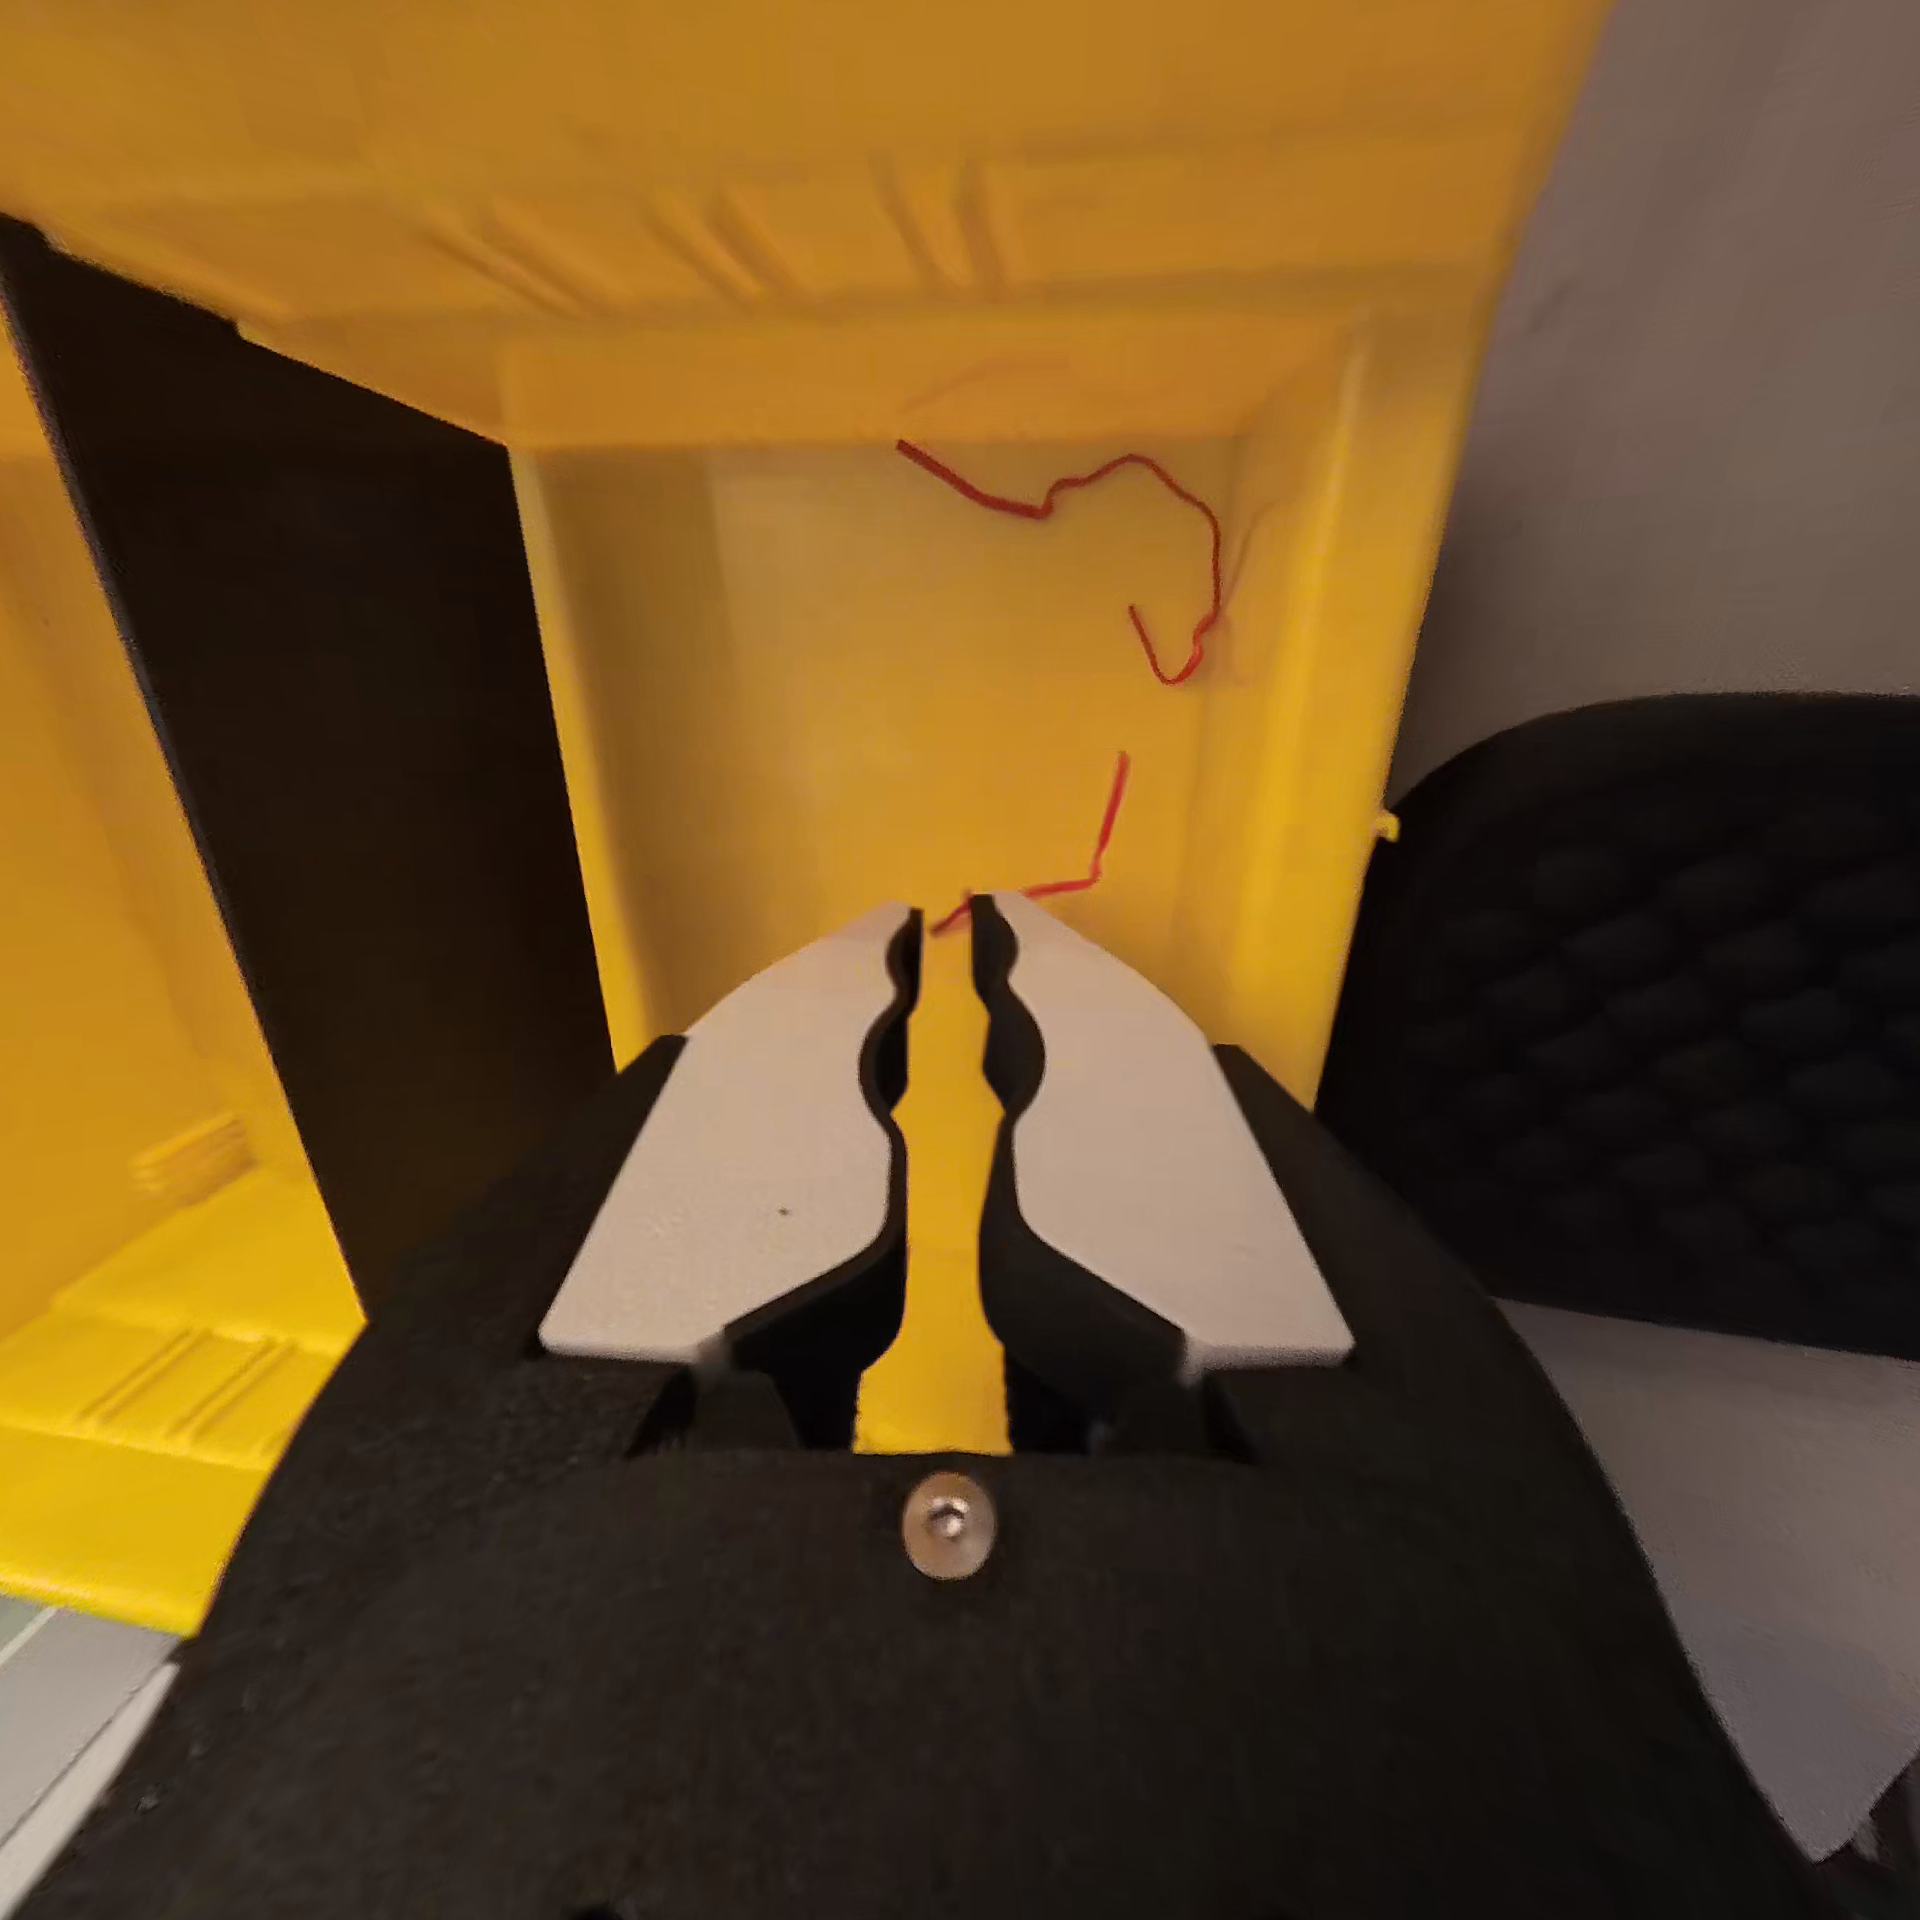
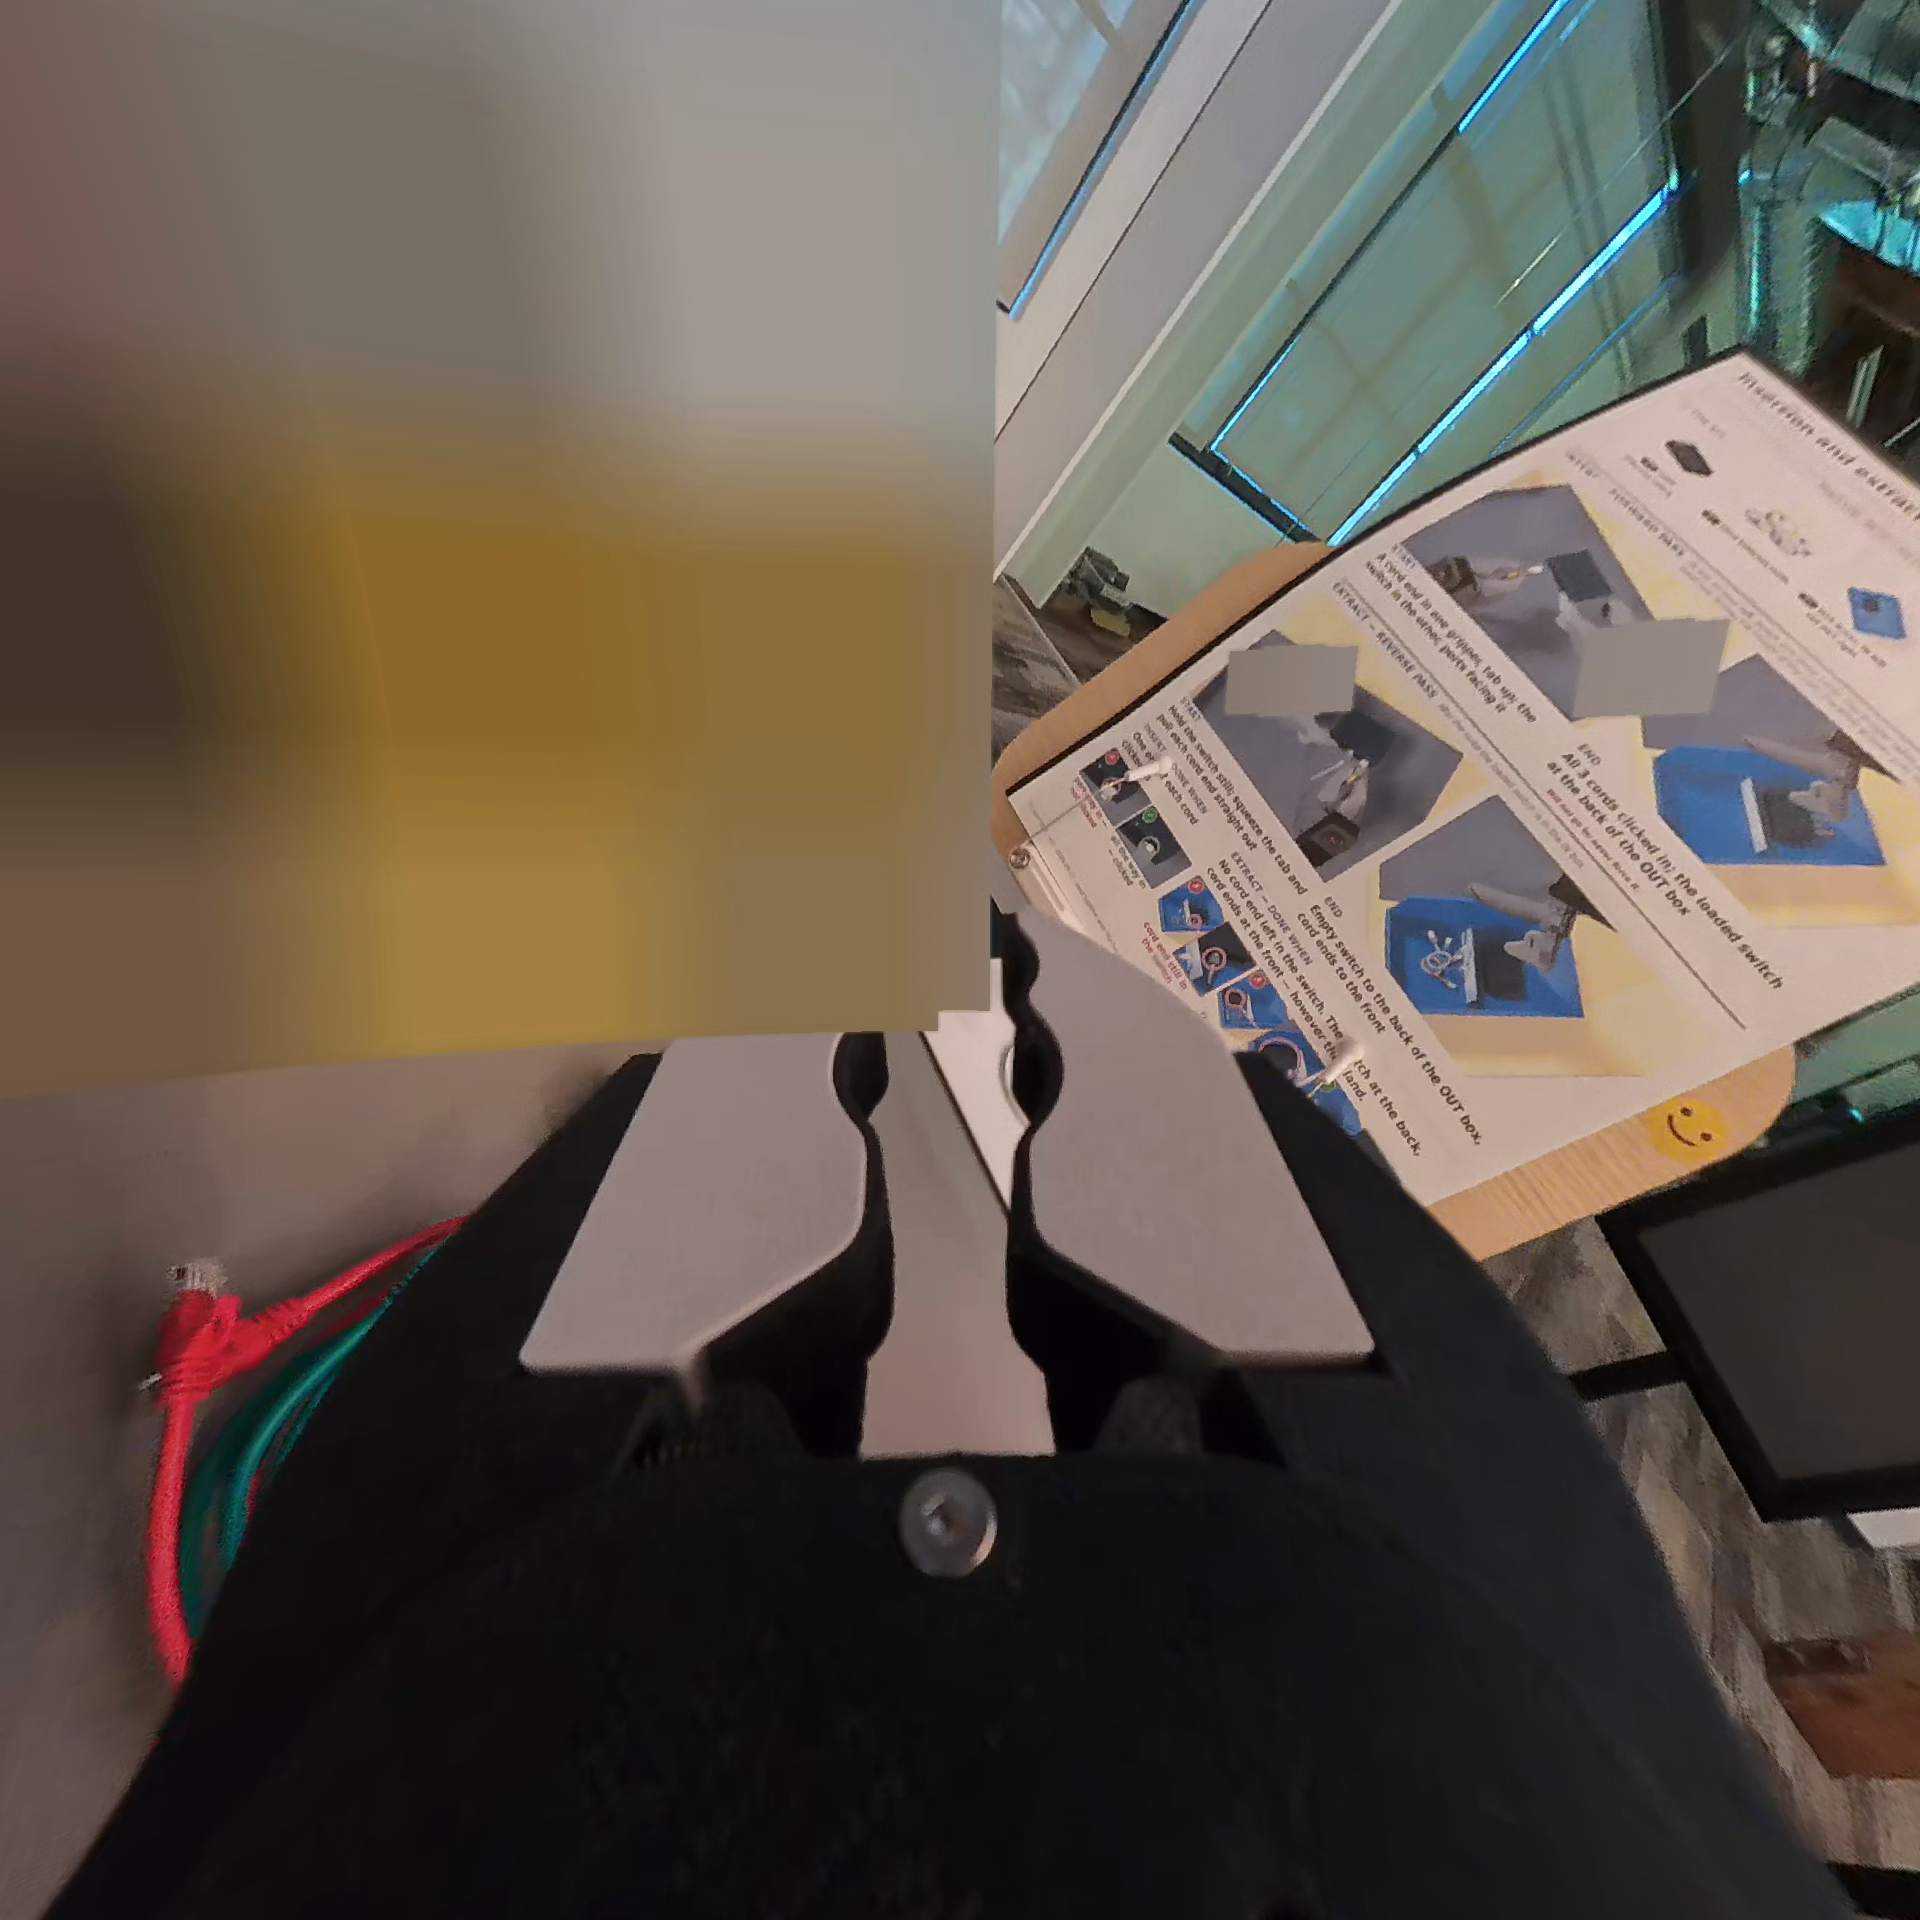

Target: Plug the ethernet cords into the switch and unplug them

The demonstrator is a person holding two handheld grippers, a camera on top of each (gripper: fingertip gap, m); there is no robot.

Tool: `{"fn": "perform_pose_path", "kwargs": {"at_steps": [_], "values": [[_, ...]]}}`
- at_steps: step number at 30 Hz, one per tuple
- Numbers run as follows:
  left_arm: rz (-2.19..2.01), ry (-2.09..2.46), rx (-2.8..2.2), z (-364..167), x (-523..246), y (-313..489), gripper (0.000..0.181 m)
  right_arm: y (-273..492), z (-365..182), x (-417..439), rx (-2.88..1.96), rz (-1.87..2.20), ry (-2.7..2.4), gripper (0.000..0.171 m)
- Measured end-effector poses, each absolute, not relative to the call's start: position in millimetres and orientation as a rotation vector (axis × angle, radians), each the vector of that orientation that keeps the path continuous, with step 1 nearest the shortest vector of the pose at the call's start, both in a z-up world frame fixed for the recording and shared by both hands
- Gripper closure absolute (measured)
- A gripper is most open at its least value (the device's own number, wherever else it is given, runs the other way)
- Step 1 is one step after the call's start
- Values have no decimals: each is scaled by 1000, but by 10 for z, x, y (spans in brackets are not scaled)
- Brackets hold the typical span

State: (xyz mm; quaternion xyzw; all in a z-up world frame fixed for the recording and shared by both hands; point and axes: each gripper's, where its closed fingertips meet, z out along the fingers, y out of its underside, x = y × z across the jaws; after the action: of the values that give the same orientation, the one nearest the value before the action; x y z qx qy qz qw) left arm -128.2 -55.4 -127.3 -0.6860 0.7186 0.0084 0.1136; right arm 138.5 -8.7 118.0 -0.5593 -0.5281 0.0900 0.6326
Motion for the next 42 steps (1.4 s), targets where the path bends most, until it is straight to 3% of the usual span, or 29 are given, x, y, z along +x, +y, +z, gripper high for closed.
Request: {"fn": "perform_pose_path", "kwargs": {"at_steps": [3,6,13,15,18,22,28,42], "values": [[-46,2014,-2106,-1224,-1208,-575,157,-179,1277,1420,-1247,220,-1203,151],[6,1856,-2134,-965,-1150,-531,159,-268,1384,1481,-1211,247,-1193,150],[-226,981,-2142,11,-232,-539,148,-292,1492,1680,-1212,311,-1150,149],[-416,825,-2151,-52,184,-606,146,-318,1483,1694,-1219,340,-1157,148],[-528,764,-2183,-403,691,-523,127,-348,1454,1721,-1227,328,-1175,147],[-209,836,-2278,-904,869,-195,119,-402,1447,1771,-1221,316,-1197,147],[40,819,-2332,-1108,778,312,99,-445,1490,1858,-1208,345,-1199,147],[-224,813,-2451,-1421,884,441,108,-398,1434,2043,-1236,344,-1230,145]]}}
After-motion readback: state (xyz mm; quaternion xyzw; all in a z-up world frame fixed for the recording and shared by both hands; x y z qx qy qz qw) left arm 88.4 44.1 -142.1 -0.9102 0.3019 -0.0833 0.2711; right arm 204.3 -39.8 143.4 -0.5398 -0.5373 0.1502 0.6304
